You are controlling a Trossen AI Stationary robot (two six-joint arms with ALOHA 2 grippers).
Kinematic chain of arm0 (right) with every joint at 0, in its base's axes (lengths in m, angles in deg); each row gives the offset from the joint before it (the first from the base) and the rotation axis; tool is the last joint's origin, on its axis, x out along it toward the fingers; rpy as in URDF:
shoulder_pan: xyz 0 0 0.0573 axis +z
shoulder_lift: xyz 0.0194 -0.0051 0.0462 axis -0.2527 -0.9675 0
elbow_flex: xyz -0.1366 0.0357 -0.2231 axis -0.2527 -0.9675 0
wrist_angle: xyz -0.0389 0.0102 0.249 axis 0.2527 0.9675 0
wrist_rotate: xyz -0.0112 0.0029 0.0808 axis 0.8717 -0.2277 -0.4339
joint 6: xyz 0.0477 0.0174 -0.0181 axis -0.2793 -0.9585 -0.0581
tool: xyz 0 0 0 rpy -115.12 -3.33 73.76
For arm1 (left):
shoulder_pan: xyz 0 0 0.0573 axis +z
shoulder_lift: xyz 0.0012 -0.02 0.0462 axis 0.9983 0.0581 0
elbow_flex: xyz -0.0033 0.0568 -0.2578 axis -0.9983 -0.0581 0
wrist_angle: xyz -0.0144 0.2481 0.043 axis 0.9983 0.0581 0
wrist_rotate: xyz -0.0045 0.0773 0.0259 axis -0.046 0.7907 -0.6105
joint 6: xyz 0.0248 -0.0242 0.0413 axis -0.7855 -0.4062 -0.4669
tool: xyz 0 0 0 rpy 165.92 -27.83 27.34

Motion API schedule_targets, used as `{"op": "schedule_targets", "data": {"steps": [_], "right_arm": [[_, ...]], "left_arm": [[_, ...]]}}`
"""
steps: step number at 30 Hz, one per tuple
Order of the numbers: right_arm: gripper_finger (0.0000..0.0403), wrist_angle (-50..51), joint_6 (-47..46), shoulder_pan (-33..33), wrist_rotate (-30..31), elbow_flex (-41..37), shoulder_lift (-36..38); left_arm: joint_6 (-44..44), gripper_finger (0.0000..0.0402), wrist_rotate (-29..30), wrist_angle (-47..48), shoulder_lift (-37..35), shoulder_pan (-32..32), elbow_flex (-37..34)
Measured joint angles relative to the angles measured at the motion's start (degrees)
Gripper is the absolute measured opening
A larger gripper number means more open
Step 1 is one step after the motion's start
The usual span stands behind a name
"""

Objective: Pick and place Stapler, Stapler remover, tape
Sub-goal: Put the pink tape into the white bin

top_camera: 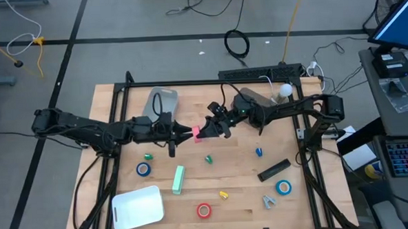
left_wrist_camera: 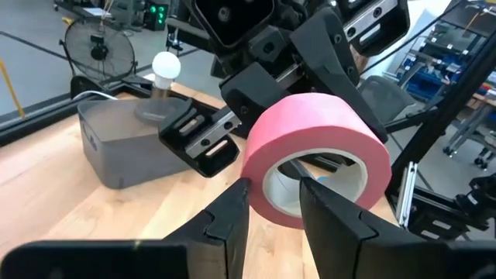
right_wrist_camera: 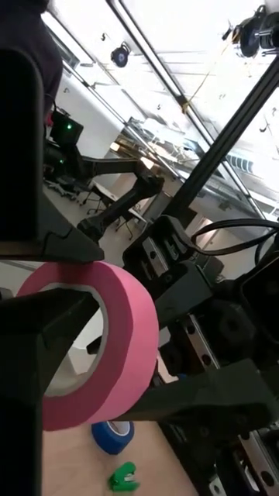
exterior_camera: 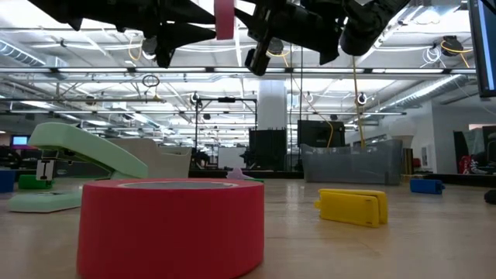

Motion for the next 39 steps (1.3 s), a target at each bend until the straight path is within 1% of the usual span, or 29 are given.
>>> {"op": "schedule_targets", "data": {"steps": [10,16,24,34,36,39], "right_arm": [[0.0031,0.0,-2.5,0.8,-2.2,0.0,0.1],[0.0031,0.0,-3.1,0.8,-3.1,0.0,0.1],[0.0031,0.0,-4.5,0.8,-3.1,0.1,0.2],[0.0031,0.0,-6.0,0.7,-3.3,0.1,0.2],[0.0031,0.0,-6.2,0.8,-3.3,0.2,0.1],[0.0031,-0.1,-6.2,0.8,-3.7,0.2,0.1]], "left_arm": [[0.0,0.0120,-0.9,0.2,-0.1,0.0,0.0],[1.6,0.0120,-3.0,0.1,-0.1,0.0,0.1],[2.4,0.0120,-3.1,0.0,-0.1,0.2,0.1],[2.6,0.0121,-3.7,0.1,-0.1,2.1,0.1],[2.8,0.0126,-4.6,-0.1,0.0,2.6,0.3],[4.1,0.0146,-5.3,-0.1,0.0,2.9,0.3]]}}
